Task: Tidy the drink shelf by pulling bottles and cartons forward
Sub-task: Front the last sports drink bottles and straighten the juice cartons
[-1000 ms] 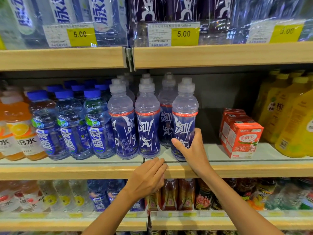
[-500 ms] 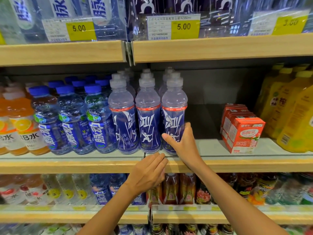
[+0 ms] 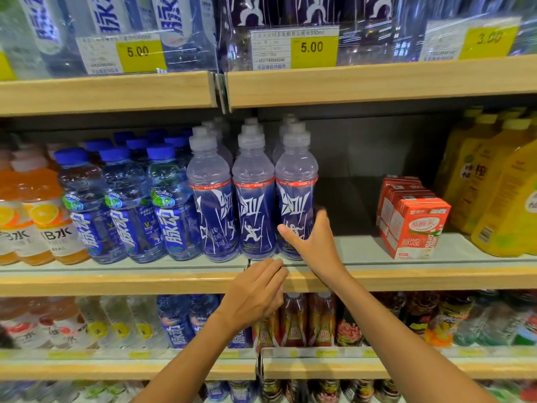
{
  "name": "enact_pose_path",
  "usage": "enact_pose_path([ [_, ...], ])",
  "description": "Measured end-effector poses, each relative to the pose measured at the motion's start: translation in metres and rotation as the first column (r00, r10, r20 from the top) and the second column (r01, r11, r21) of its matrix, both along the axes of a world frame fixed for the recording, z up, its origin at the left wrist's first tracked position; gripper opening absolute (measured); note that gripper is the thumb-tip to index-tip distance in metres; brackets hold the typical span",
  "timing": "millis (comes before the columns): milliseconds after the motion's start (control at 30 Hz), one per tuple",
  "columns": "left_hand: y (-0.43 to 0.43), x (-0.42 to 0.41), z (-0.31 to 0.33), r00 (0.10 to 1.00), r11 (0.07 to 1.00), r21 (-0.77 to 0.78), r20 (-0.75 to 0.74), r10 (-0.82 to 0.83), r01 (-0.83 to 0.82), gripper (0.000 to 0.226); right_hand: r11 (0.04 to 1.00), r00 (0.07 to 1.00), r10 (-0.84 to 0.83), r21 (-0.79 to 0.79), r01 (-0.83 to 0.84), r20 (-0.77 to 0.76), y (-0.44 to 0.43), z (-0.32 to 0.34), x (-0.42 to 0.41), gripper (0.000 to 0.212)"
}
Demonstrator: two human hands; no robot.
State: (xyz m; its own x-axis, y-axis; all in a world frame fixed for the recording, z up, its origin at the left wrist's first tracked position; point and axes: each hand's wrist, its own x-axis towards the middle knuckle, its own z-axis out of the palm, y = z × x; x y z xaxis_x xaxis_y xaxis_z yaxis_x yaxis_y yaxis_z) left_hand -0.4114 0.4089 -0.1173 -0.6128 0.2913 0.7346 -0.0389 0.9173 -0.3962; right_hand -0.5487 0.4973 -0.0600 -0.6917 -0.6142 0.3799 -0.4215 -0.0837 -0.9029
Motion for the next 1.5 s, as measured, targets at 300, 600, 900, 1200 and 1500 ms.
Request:
enact_pose_path([
  [300,0.021,-0.027,0.01,0.997,0.999,-0.024,0.065,-0.039,0.041,0.03,0.897,0.889,-0.398,-0.3,0.324,-0.229,0.097,0.009,-0.02,0.028],
  [600,0.066,-0.081,0.024,0.969,1.0,-0.005,0.244,-0.022,0.024,0.037,0.834,0.83,-0.55,-0.094,0.543,-0.086,0.146,-0.004,-0.084,0.074],
  [900,0.073,-0.086,0.029,0.942,0.997,-0.001,0.328,0.073,-0.077,0.043,0.881,0.873,-0.446,0.073,0.467,-0.2,0.133,-0.009,-0.109,0.079],
  [1200,0.078,-0.082,0.035,0.913,0.989,0.073,0.397,0.091,-0.13,0.044,0.87,0.864,-0.48,0.04,0.491,-0.154,0.135,-0.008,-0.104,0.078],
  [1500,0.081,-0.078,0.052,0.857,0.953,0.23,0.513,0.054,-0.197,0.038,0.949,0.951,-0.307,-0.07,0.308,0.029,0.143,-0.002,-0.083,0.051],
])
